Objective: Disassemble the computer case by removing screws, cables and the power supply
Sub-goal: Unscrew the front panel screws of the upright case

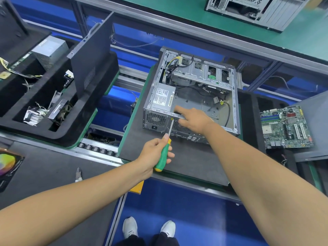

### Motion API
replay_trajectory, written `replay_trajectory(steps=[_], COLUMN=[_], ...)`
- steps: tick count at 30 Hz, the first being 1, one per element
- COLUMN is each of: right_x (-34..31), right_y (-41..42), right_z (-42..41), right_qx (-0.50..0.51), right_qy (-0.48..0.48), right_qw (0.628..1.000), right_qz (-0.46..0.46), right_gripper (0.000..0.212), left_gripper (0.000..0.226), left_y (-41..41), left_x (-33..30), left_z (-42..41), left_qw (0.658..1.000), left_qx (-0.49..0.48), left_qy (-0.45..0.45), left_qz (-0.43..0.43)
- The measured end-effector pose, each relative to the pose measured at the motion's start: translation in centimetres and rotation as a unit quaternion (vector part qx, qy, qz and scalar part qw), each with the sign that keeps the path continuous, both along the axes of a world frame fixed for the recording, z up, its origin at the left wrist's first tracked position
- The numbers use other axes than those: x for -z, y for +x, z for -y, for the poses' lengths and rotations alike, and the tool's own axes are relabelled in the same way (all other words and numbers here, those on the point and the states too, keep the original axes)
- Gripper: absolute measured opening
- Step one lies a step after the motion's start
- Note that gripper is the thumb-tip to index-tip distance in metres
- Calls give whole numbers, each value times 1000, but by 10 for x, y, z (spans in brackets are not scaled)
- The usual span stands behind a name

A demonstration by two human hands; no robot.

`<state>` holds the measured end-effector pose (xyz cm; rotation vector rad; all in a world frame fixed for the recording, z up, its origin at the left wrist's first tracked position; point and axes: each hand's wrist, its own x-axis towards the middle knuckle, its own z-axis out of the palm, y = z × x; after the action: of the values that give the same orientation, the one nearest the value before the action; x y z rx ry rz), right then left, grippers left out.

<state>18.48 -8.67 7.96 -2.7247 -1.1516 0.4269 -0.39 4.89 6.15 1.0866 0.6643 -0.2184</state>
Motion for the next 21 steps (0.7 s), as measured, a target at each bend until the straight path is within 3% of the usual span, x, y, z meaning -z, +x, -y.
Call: replay_trajectory(steps=[6, 12, 17, 21], right_x=[0, 0, 1, 1], right_y=[0, 0, 1, 2], right_z=[1, 0, 0, 0], right_qx=[0, -1, -2, -5], right_qy=[5, 12, 9, 0], right_qw=[1000, 1000, 1000, 1000], right_qz=[3, 5, 3, 8], right_gripper=[31, 36, 34, 33], left_gripper=[52, 51, 35, 39], left_y=[4, 3, 2, -1], left_x=[-4, 0, 7, 5], left_z=[1, 3, 2, 2], left_qw=[998, 999, 999, 999], left_qx=[15, 7, 0, 40], left_qy=[-45, 37, 23, 17], left_qz=[-39, -10, 28, 22])
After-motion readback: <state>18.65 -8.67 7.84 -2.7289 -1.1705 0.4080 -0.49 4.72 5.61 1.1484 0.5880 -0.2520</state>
